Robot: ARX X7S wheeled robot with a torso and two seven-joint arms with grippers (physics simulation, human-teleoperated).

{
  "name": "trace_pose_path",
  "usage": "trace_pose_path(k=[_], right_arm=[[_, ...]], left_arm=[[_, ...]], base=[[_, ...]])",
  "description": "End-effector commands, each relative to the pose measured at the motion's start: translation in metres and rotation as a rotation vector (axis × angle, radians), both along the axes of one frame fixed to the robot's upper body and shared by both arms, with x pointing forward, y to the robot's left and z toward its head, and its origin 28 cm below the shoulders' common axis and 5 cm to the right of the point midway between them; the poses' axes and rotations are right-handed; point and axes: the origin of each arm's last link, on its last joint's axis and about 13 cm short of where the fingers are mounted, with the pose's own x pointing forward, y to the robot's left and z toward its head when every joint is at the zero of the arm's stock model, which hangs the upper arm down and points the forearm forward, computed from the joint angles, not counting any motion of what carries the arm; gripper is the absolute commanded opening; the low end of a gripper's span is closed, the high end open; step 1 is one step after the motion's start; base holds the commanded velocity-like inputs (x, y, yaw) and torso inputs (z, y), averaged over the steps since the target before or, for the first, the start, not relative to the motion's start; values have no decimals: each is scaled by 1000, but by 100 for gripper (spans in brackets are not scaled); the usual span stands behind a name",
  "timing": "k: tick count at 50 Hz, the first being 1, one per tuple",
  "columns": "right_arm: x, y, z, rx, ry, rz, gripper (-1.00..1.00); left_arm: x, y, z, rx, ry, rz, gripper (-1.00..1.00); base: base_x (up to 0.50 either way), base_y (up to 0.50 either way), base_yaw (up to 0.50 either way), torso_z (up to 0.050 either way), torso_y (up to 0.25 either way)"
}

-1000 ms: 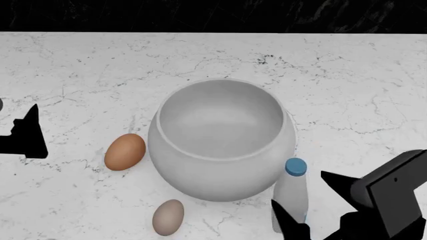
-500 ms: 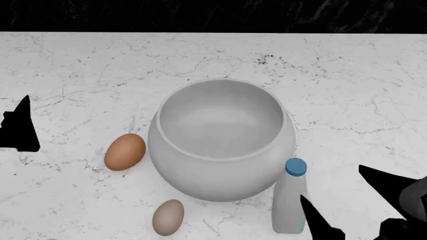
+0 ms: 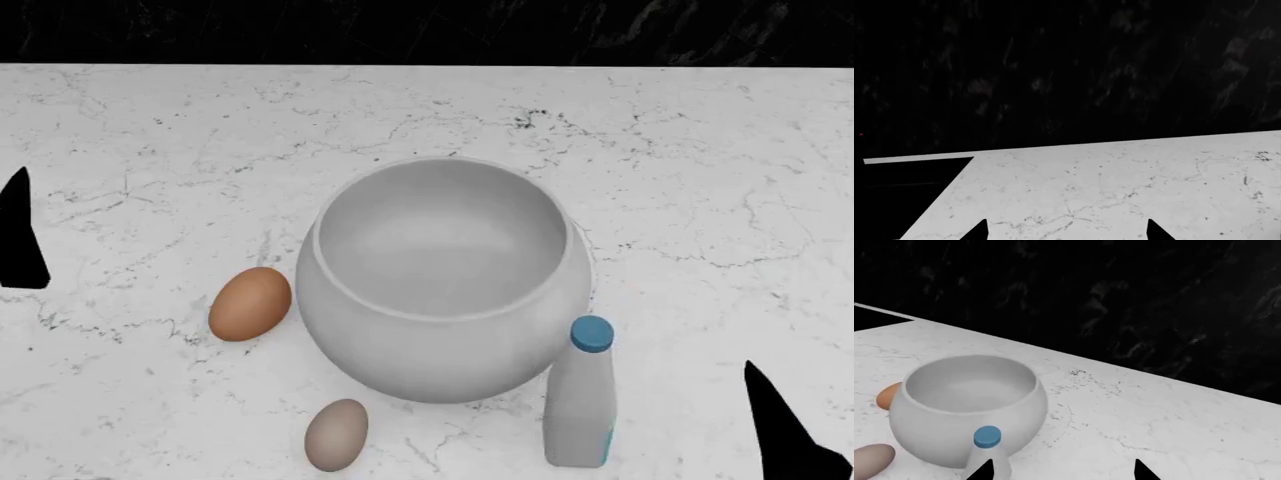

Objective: Place the eggs and milk next to the bowl.

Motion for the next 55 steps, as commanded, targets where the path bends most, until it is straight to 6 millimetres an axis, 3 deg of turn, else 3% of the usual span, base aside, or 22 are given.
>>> trace_pose_path(k=[1, 27, 36, 45, 55], right_arm=[[-22, -10, 13, -5, -39, -91, 100], [-67, -23, 18, 21, -104, -223, 100], [-82, -16, 22, 33, -117, -251, 100], [-107, -11, 12, 42, -138, -268, 100], [-131, -21, -14, 88, -170, -303, 100]], left_arm=[[-9, 6, 9, 18, -22, 2, 100], [-57, 40, 28, -1, -107, 148, 100], [-71, 48, 27, -8, -119, 184, 100], [-92, 54, 25, -14, -126, 215, 100], [-119, 52, 20, -45, -158, 231, 100]], base=[[0, 0, 0, 0, 0], [0, 0, 0, 0, 0], [0, 0, 0, 0, 0], [0, 0, 0, 0, 0], [0, 0, 0, 0, 0]])
